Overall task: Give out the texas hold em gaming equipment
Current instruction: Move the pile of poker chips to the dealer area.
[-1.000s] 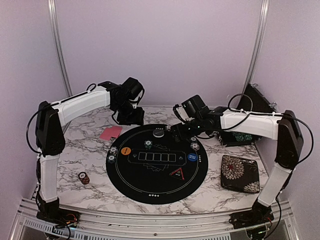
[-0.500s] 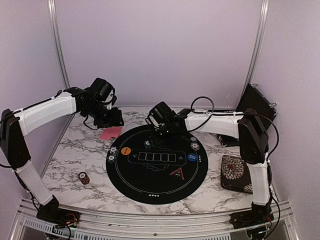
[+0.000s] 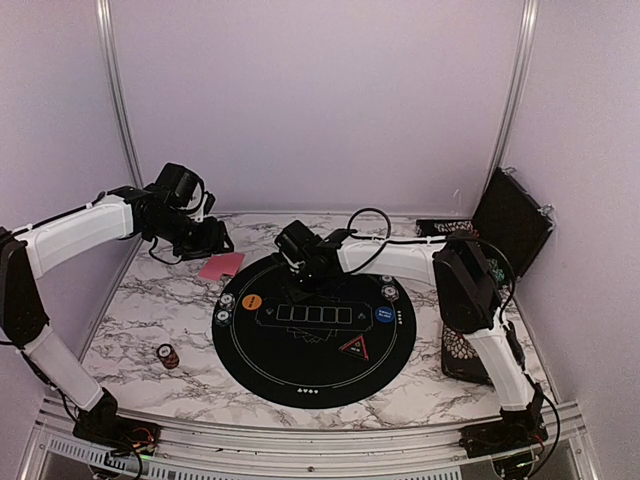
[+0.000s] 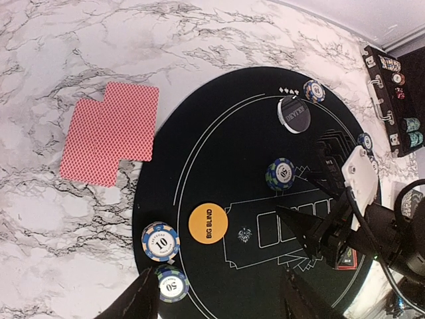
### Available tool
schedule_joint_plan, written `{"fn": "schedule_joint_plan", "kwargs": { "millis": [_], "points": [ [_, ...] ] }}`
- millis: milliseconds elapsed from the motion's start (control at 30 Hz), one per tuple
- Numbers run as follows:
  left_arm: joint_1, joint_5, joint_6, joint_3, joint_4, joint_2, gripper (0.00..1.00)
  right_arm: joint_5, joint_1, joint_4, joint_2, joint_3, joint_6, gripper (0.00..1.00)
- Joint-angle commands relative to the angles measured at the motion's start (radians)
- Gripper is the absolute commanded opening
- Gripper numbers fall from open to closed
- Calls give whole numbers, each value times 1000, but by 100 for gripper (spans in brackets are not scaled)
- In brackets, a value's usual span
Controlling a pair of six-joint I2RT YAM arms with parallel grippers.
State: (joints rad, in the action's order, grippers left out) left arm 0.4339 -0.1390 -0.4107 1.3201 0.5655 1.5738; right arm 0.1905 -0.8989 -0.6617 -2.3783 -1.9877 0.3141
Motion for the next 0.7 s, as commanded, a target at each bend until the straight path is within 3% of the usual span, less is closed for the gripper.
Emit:
{"fn": "schedule_joint_plan", "kwargs": {
  "millis": [0,667],
  "points": [
    [-6,-37,12,-21,-46,-37,63,32,-5,-20,-29,-62,22,70],
    [-15,-48,10,-35,-51,-35,63,4,29,1,-90,-94,25,63]
  ]
}}
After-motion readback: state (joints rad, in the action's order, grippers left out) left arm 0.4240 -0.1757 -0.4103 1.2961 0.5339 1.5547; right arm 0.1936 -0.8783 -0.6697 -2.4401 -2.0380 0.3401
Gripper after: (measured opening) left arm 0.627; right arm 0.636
